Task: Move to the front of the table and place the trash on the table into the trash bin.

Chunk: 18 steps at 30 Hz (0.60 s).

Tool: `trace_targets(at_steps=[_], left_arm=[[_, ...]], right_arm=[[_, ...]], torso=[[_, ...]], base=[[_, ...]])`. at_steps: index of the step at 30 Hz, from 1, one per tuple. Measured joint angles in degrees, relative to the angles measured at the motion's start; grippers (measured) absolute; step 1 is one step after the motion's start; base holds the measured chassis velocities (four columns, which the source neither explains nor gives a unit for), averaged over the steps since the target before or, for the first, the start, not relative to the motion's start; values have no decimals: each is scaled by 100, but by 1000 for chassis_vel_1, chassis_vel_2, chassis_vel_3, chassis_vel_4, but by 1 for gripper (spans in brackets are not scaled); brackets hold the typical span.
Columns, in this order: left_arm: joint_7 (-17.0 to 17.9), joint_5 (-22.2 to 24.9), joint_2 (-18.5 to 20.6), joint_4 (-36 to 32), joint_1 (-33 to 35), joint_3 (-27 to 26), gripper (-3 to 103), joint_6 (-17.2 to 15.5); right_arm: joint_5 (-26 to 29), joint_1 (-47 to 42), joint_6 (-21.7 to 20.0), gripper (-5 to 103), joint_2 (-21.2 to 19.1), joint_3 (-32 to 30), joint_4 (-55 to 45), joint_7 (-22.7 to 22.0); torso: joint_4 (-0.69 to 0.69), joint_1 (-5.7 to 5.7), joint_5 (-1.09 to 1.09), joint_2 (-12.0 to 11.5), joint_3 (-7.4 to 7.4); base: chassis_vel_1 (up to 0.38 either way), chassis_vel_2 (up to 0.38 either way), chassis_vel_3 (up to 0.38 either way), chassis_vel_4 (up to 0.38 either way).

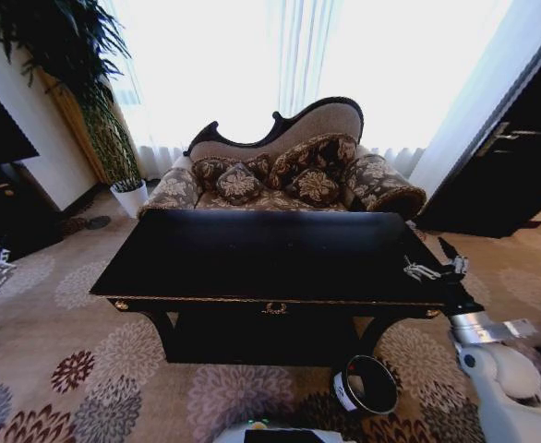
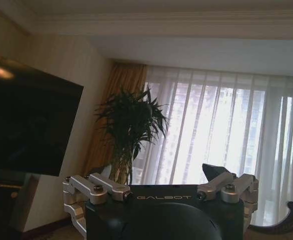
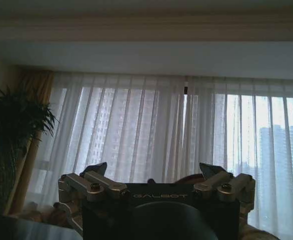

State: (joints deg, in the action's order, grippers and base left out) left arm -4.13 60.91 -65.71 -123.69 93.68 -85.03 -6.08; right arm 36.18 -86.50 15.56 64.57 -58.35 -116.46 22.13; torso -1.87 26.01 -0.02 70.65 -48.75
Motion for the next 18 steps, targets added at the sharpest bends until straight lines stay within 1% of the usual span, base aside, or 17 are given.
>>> trace_targets(at_steps=[3, 8, 10, 13, 15, 16, 17, 18], left_arm=[[-10, 186, 233, 169, -49, -112, 100, -27], [-106, 314, 310, 82, -53, -179, 100, -9], [-129, 343, 313, 66, -48, -231, 100, 21], [-134, 358, 285, 59, -51, -274, 100, 65], [-126, 358, 206, -41, -44, -261, 100, 76], [-126, 358, 206, -41, -44, -261, 100, 76], [-88, 354, 156, -127, -31, -231, 100, 47], [30, 333, 107, -227, -12, -194, 100, -46]], right_arm=[[43, -194, -53, 100, 180, 285, -625, -182], [-47, -274, -121, 100, 212, 499, -1046, -150], [-1, -367, -120, 100, 180, 566, -1143, -8], [33, -463, -83, 100, 177, 702, -1210, 56], [-209, -433, -23, 100, 212, 728, -1194, 56], [-209, -433, -23, 100, 212, 728, -1194, 56], [-343, -399, -3, 100, 227, 709, -1165, 44], [-461, -386, 0, 100, 232, 688, -1151, -51]], torso=[[0, 0, -2, 0, 0], [1, 0, 1, 0, 0], [0, 0, 1, 0, 0], [0, 0, 2, 0, 0], [1, 0, -1, 1, 0], [1, 0, -1, 1, 0], [1, 0, 1, 0, 0], [2, 0, 1, 0, 0]], base=[[0, 0, 0, 0], [0, 0, 0, 0], [0, 0, 0, 0], [0, 0, 0, 0], [0, 0, 0, 0], [0, 0, 0, 0], [0, 0, 0, 0], [0, 0, 0, 0]])
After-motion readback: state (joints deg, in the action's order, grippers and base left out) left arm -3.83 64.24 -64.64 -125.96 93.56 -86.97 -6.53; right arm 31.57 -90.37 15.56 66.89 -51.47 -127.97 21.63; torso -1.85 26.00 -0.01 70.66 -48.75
